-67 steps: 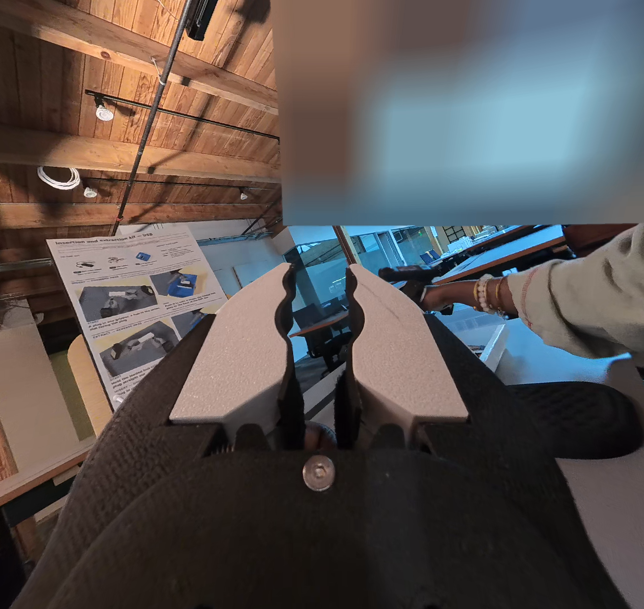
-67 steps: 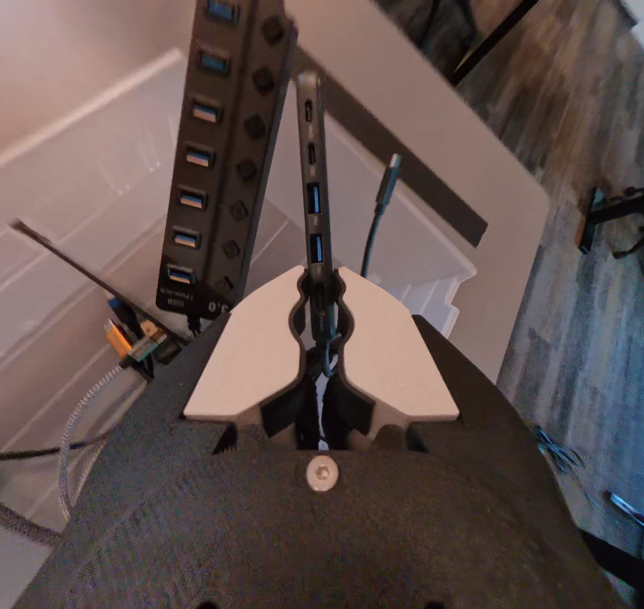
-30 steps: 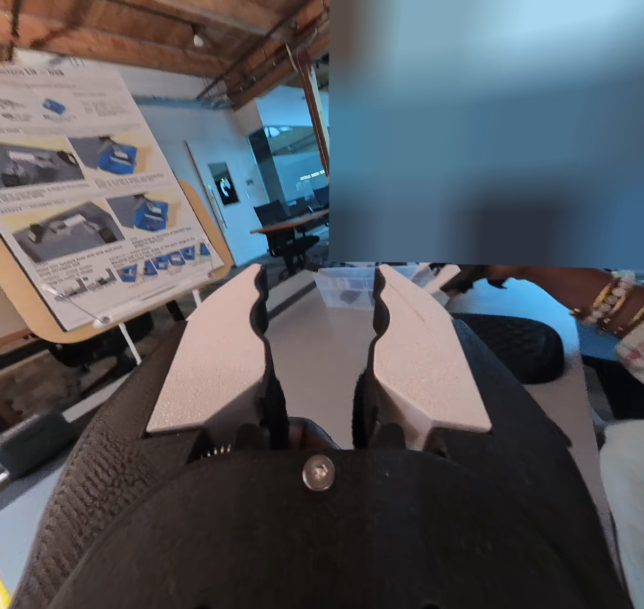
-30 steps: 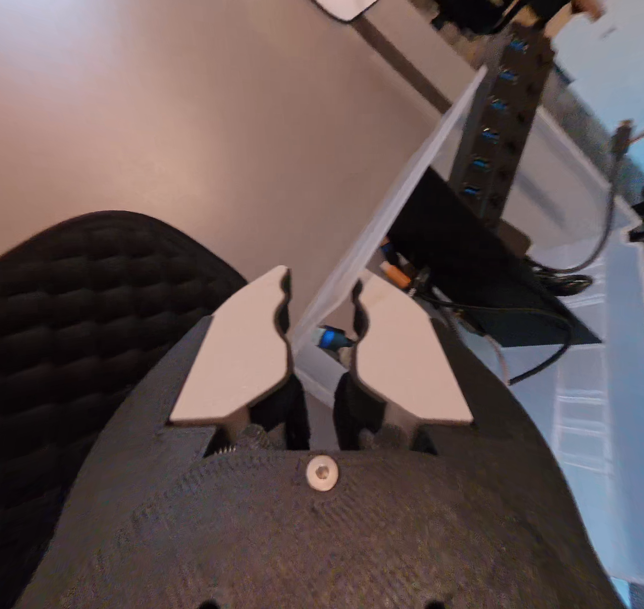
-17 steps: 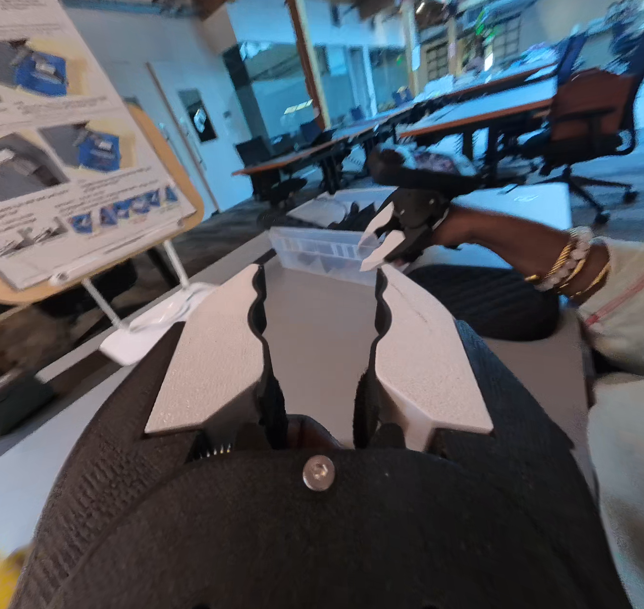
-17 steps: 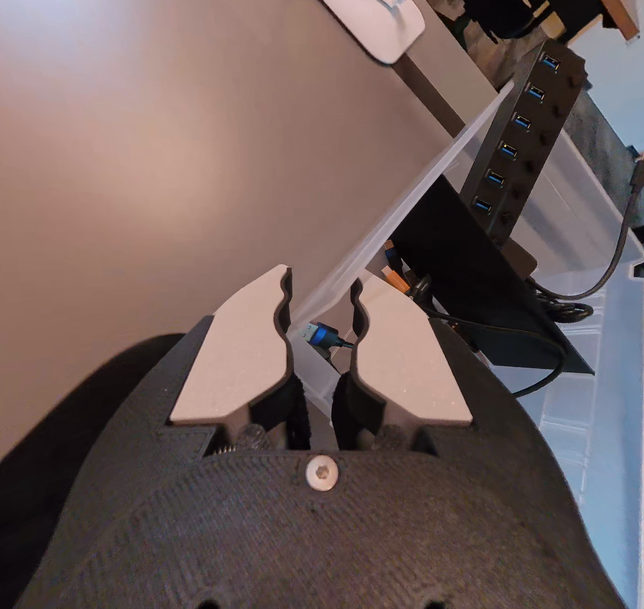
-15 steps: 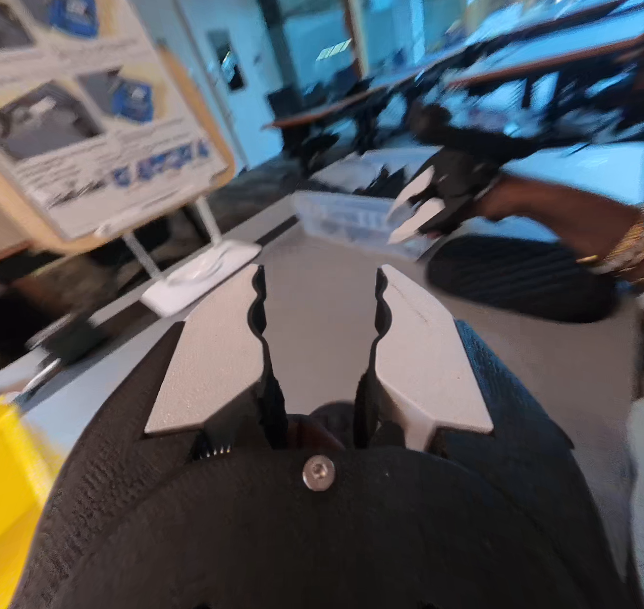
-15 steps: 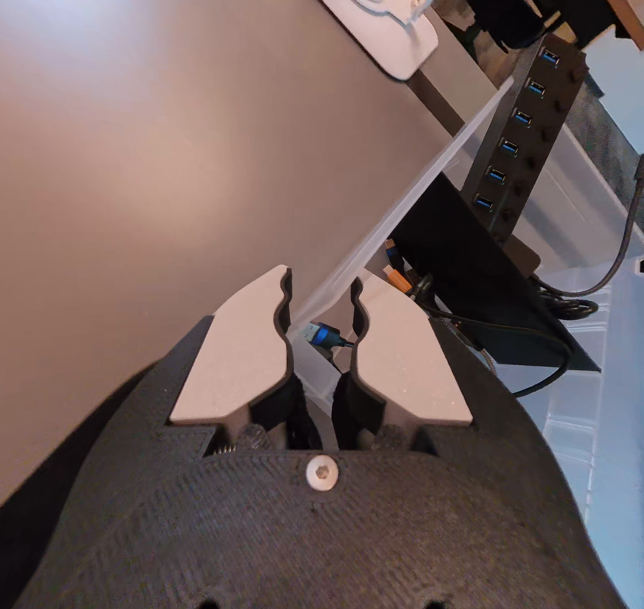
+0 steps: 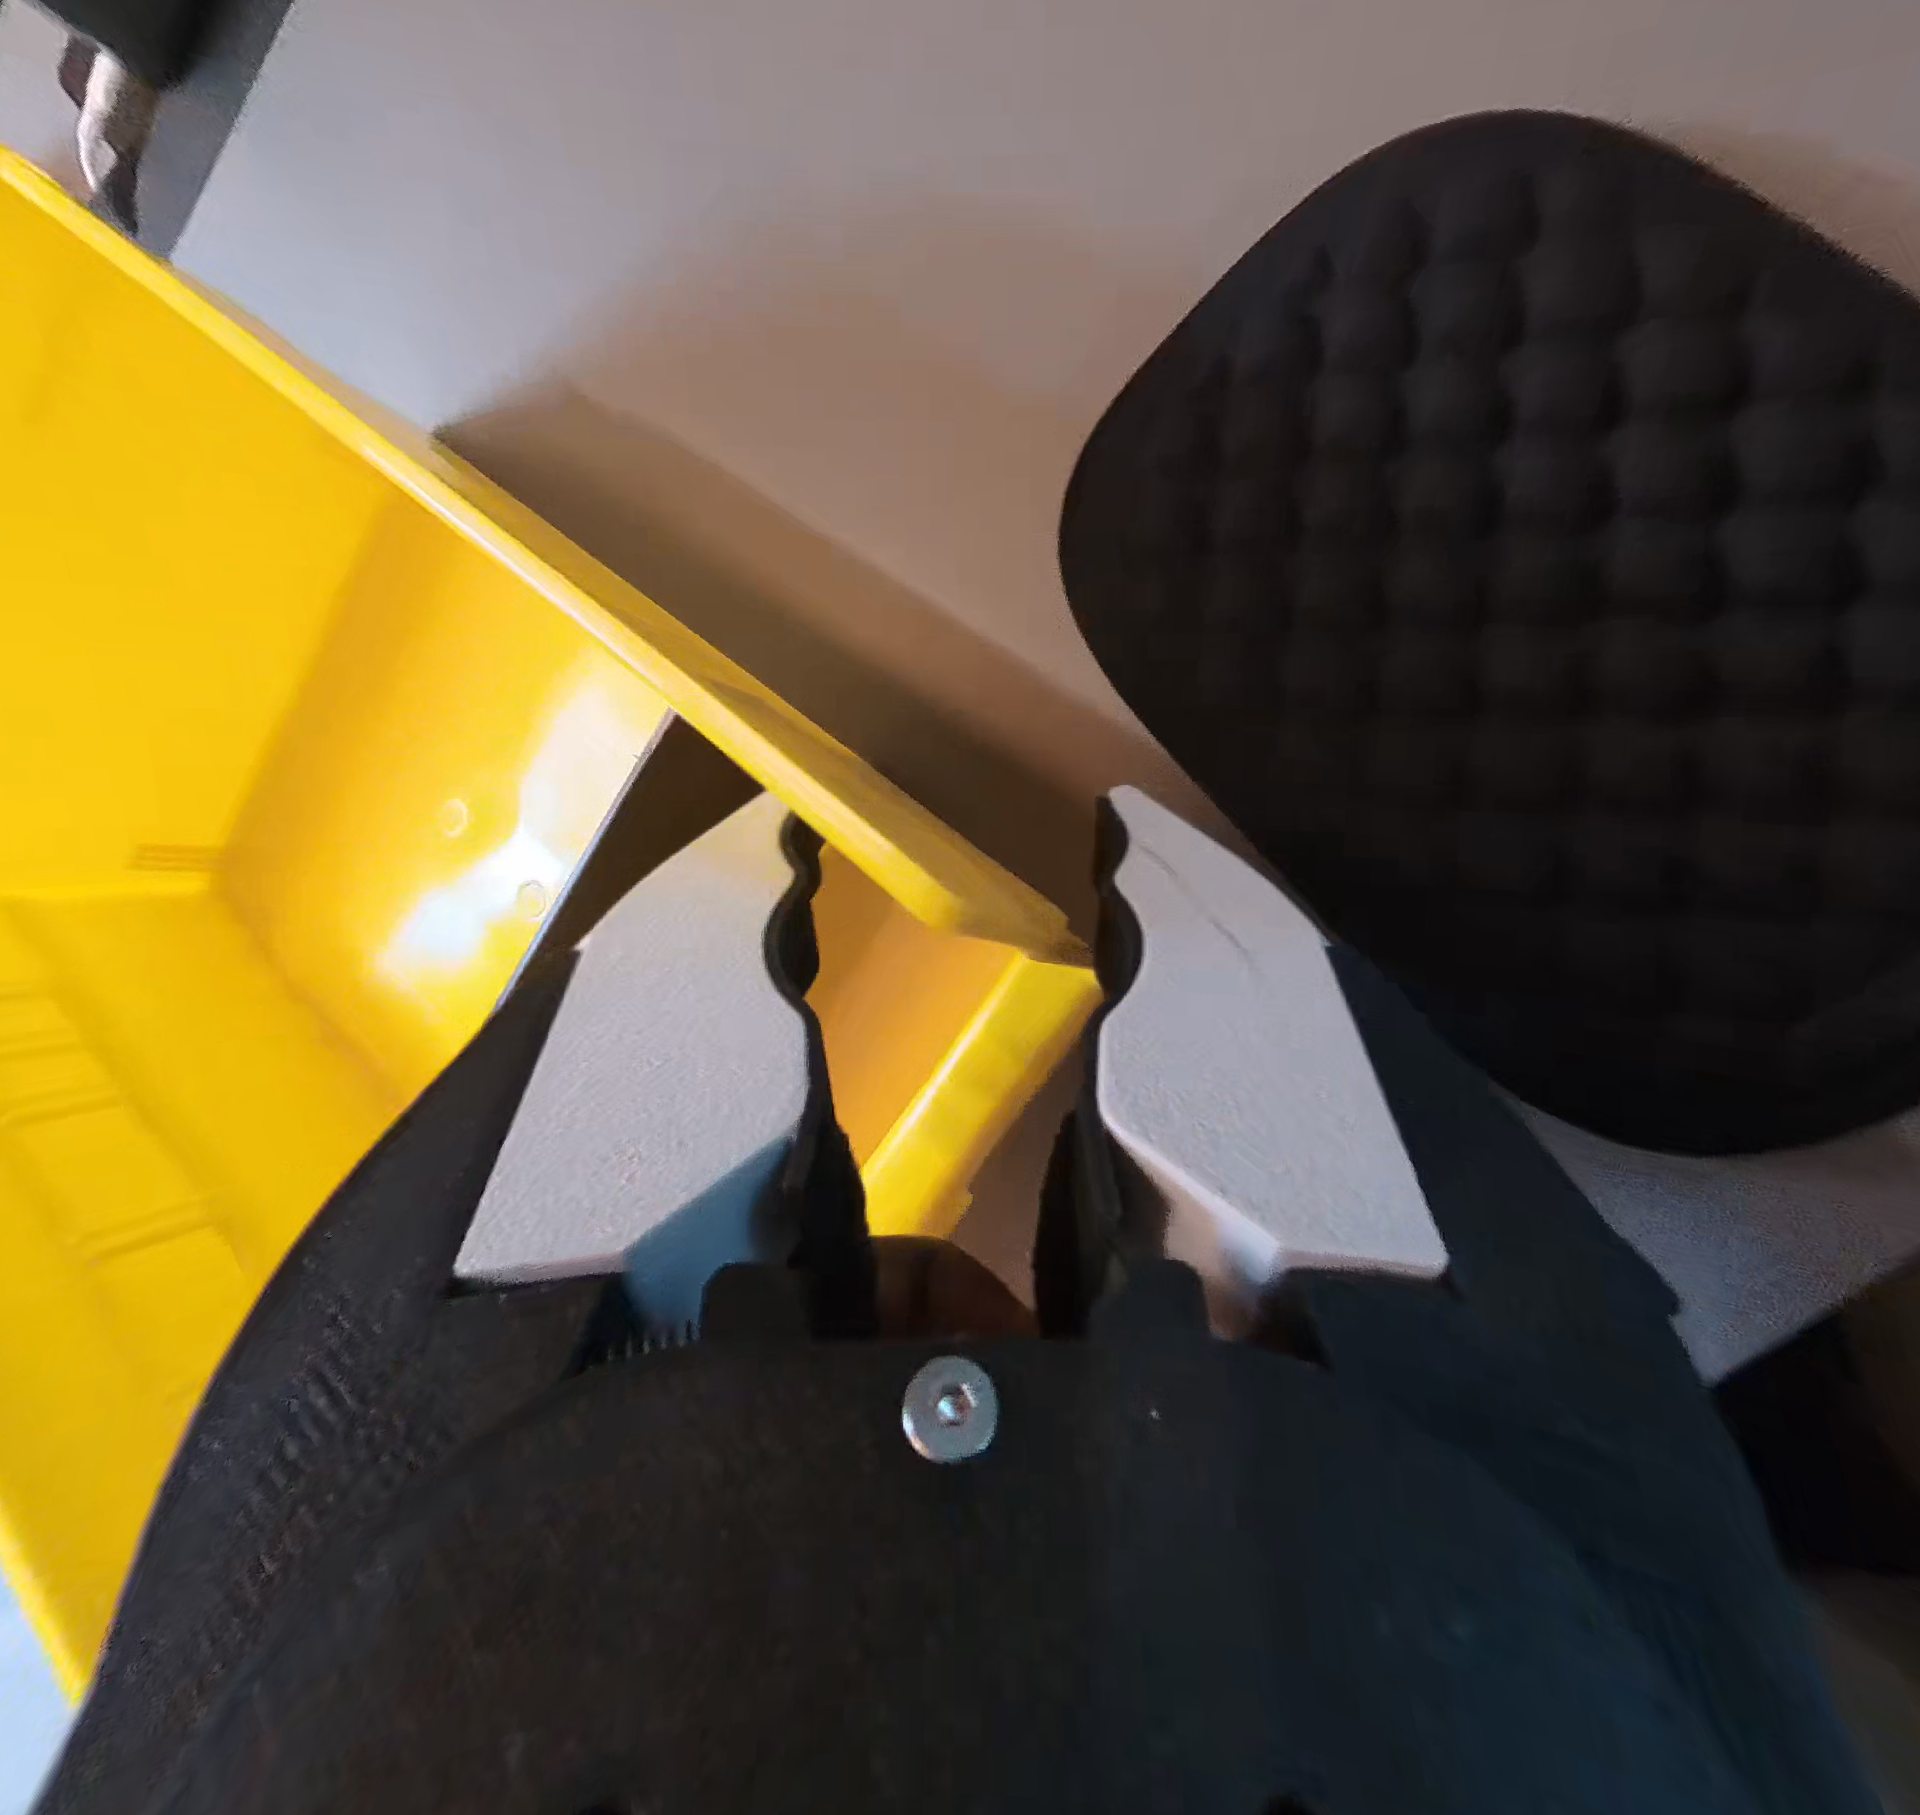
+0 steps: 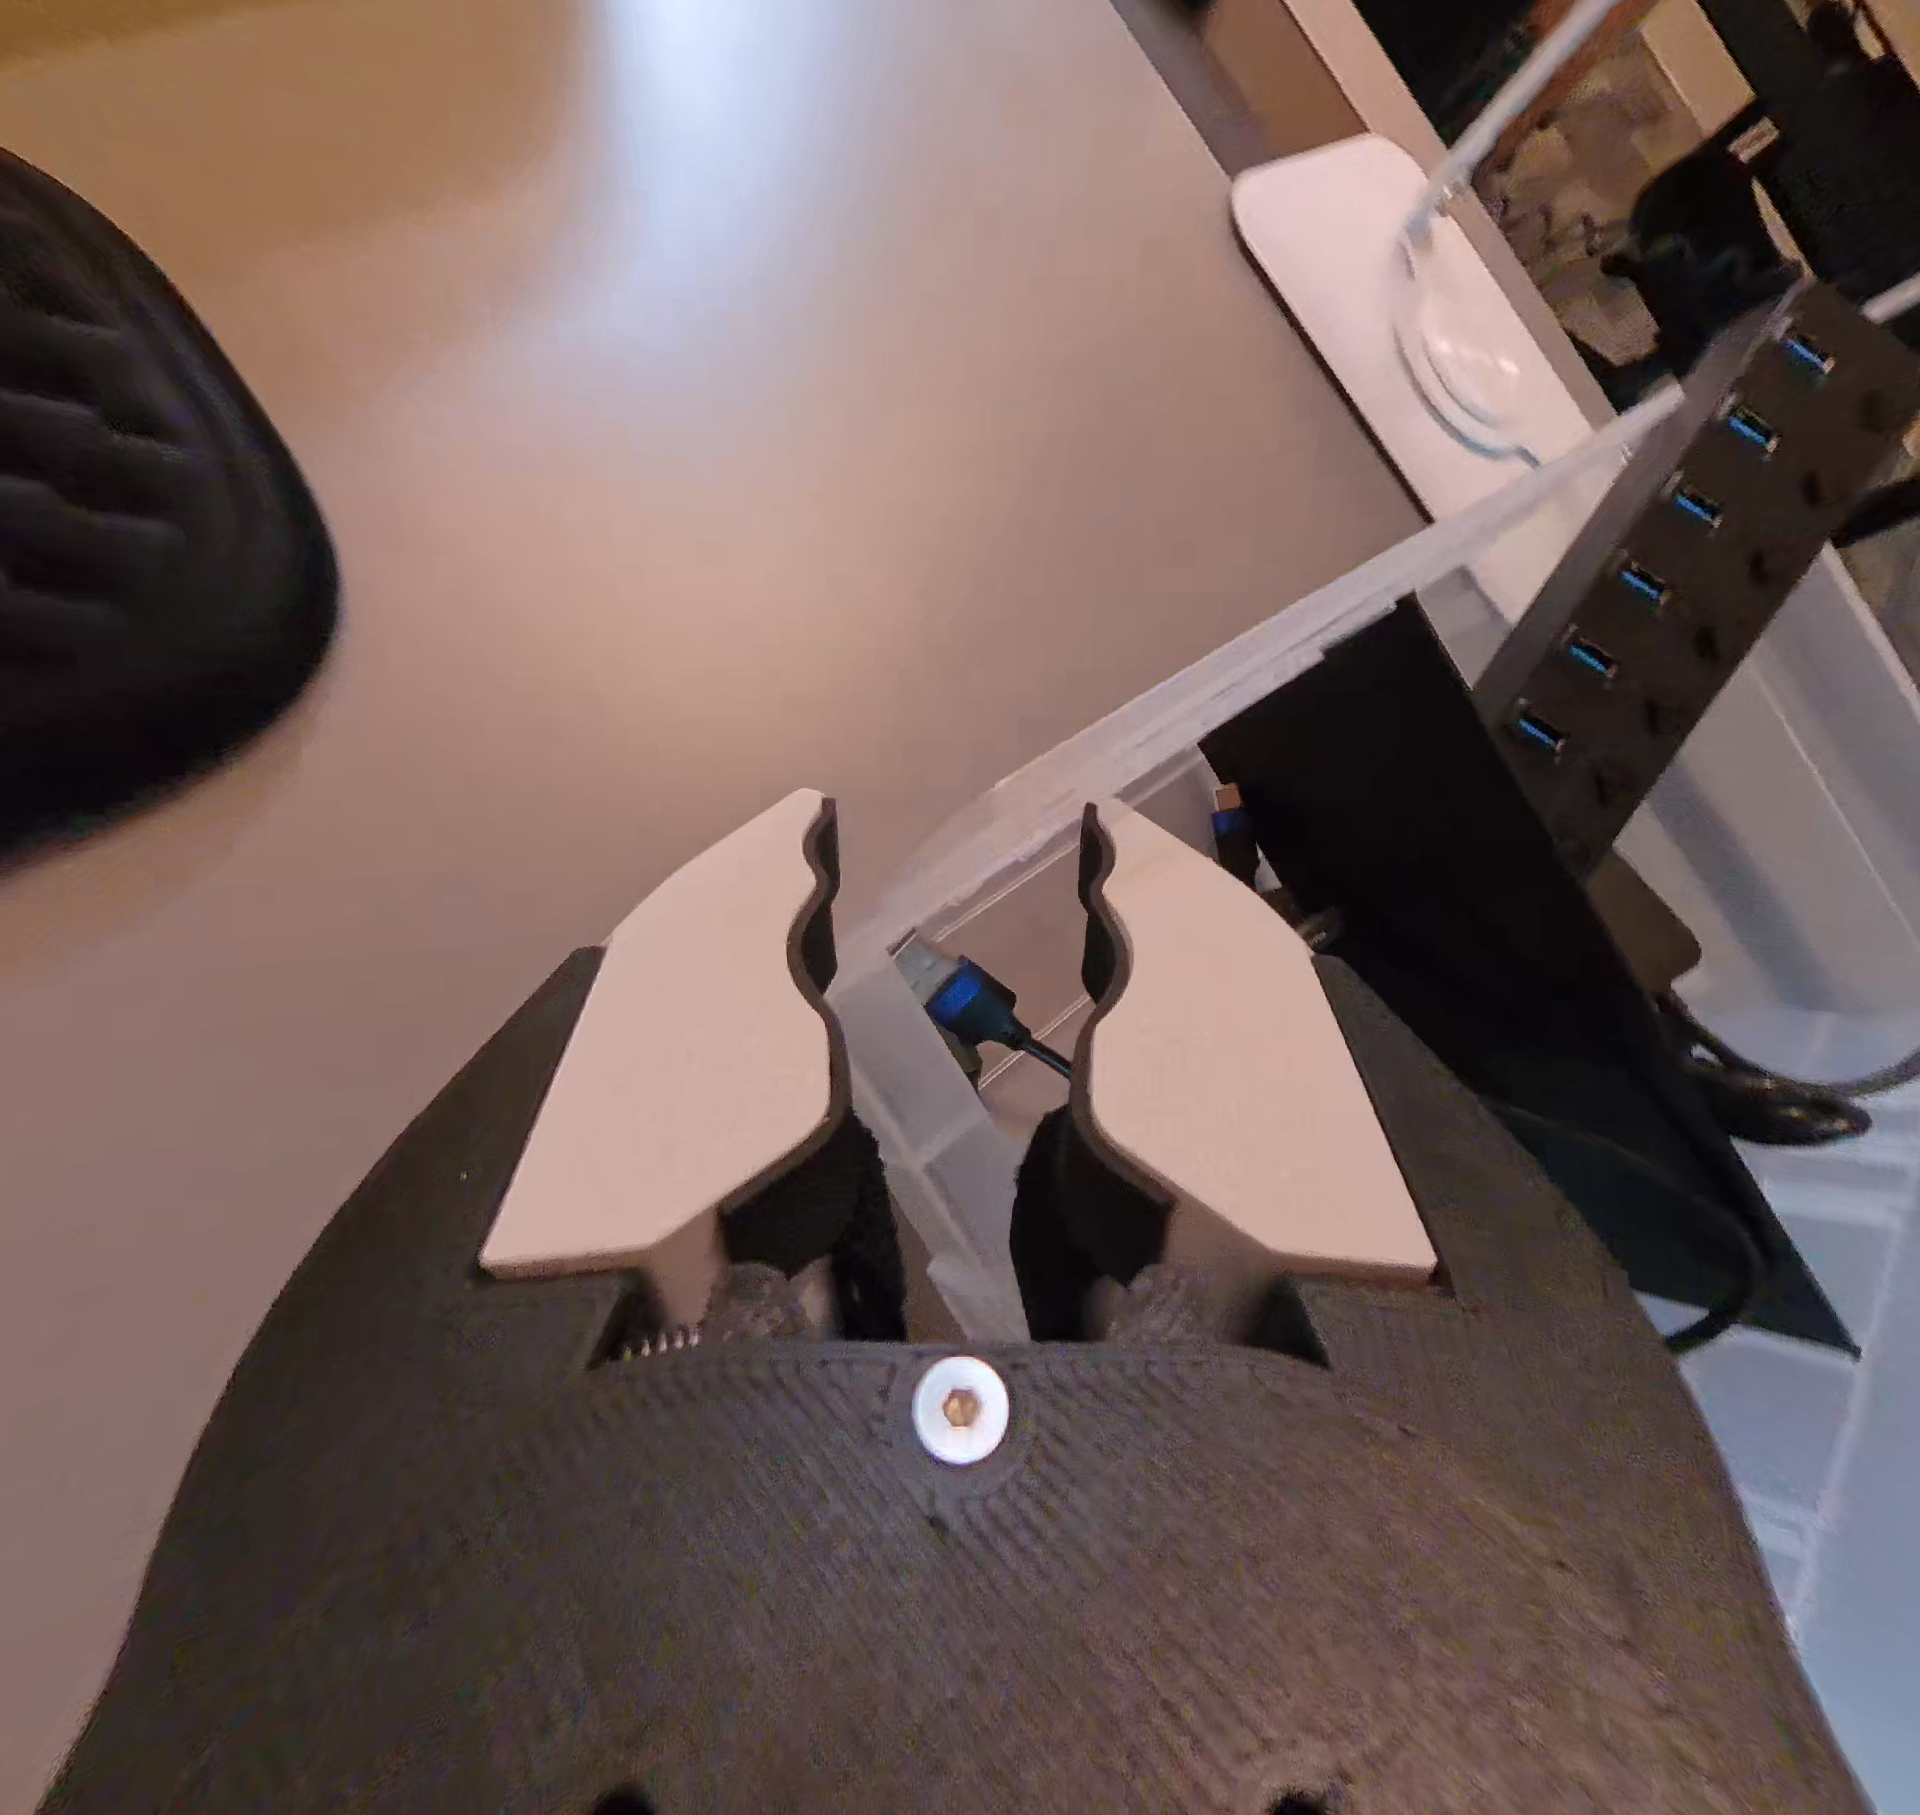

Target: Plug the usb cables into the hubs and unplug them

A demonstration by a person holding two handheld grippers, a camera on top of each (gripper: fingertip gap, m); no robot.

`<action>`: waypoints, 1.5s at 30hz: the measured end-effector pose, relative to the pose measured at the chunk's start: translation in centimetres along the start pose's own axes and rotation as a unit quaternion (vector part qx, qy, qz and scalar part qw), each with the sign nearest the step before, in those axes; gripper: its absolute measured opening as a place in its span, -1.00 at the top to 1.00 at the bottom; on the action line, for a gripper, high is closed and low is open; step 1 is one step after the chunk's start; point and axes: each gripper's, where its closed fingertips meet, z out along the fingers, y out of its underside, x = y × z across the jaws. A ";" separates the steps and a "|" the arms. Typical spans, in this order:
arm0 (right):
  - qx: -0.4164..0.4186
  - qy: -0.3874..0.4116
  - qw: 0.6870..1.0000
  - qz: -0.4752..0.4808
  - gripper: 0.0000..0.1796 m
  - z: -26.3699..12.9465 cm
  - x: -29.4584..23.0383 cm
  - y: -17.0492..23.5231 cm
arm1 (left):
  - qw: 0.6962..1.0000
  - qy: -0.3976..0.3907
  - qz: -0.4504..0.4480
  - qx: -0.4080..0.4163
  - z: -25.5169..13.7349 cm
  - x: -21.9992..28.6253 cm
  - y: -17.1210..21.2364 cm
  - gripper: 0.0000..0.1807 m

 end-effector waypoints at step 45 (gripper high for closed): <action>0.204 -0.146 0.967 -0.042 0.79 3.1 -16.8 -15.4 | 0.940 -0.144 -0.310 -0.017 -3.5 -10.2 11.4 0.72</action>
